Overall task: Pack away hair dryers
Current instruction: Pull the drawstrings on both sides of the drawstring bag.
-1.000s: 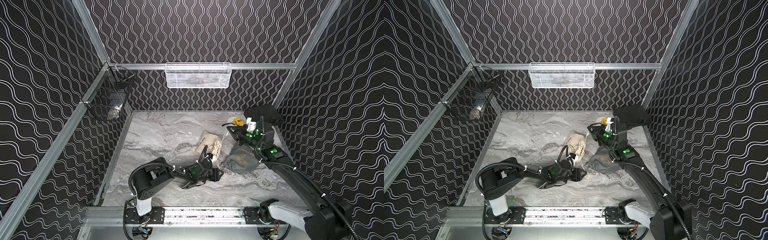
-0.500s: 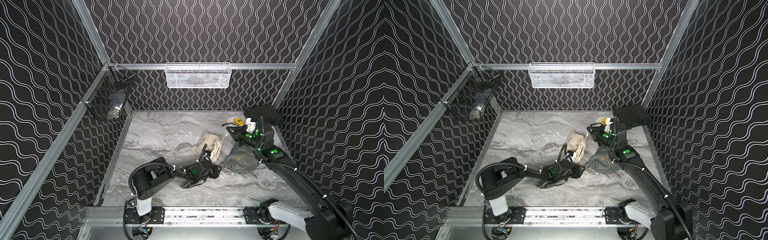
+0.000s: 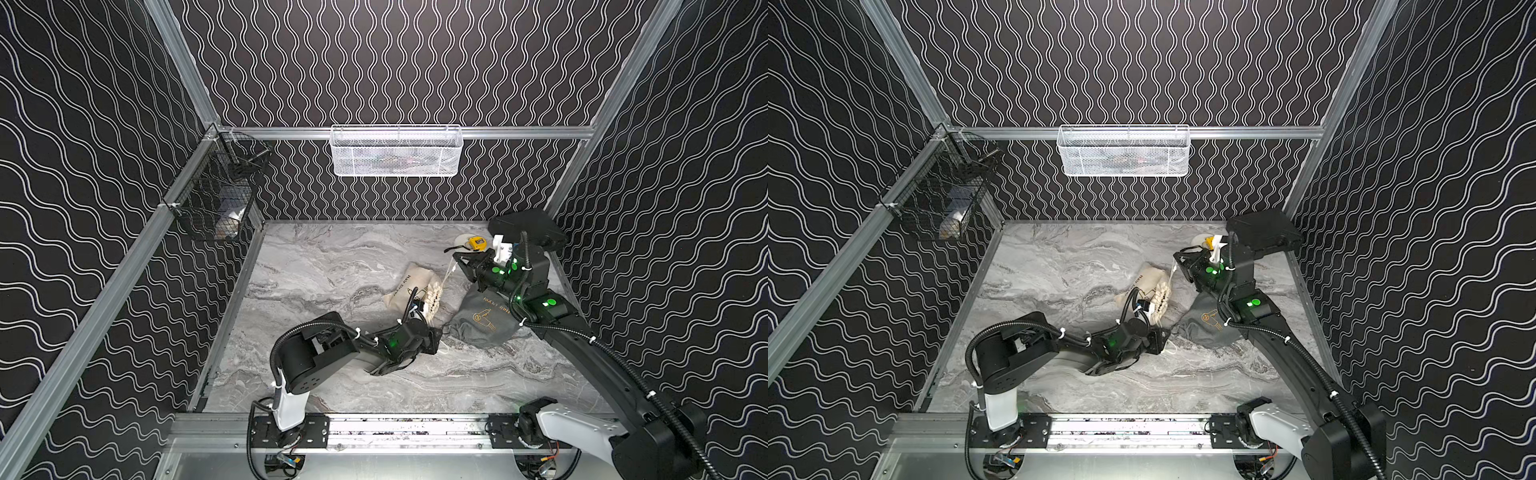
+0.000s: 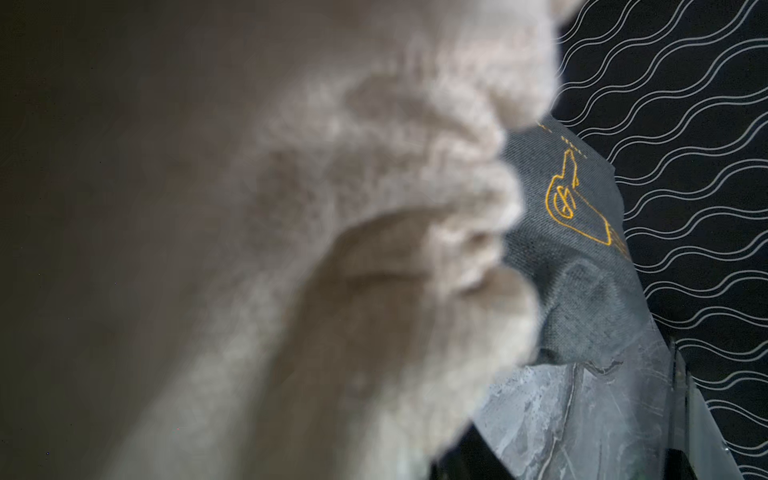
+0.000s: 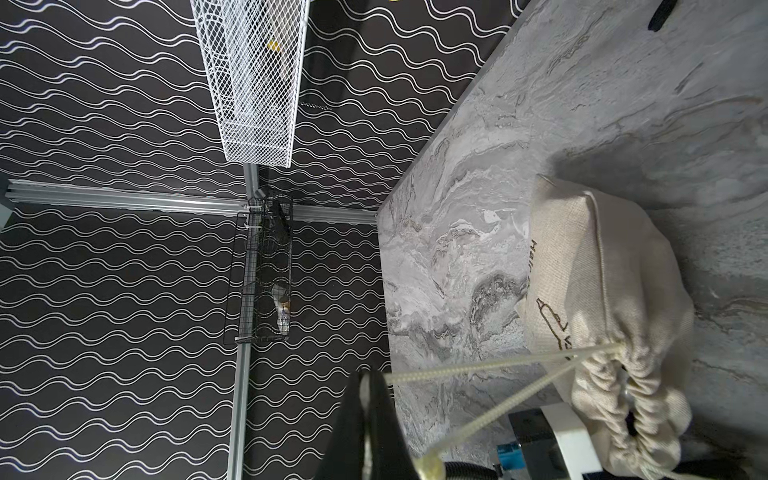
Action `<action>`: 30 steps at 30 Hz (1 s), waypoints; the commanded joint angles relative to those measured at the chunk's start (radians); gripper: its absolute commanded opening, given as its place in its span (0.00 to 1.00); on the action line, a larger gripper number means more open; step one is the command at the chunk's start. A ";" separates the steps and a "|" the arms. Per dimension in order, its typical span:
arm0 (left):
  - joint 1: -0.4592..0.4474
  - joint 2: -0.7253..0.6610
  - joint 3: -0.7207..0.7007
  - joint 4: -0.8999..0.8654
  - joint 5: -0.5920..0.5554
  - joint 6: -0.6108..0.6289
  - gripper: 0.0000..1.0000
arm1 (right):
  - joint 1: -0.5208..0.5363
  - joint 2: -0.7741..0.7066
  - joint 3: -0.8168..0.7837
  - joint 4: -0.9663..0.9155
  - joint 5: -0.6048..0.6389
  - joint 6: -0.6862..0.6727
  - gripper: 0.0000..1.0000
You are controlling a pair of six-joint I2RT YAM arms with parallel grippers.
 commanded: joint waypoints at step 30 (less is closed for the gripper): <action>0.435 -0.578 -0.299 -0.346 0.140 0.253 0.00 | -0.400 -0.034 -0.201 0.082 -0.122 -0.009 0.00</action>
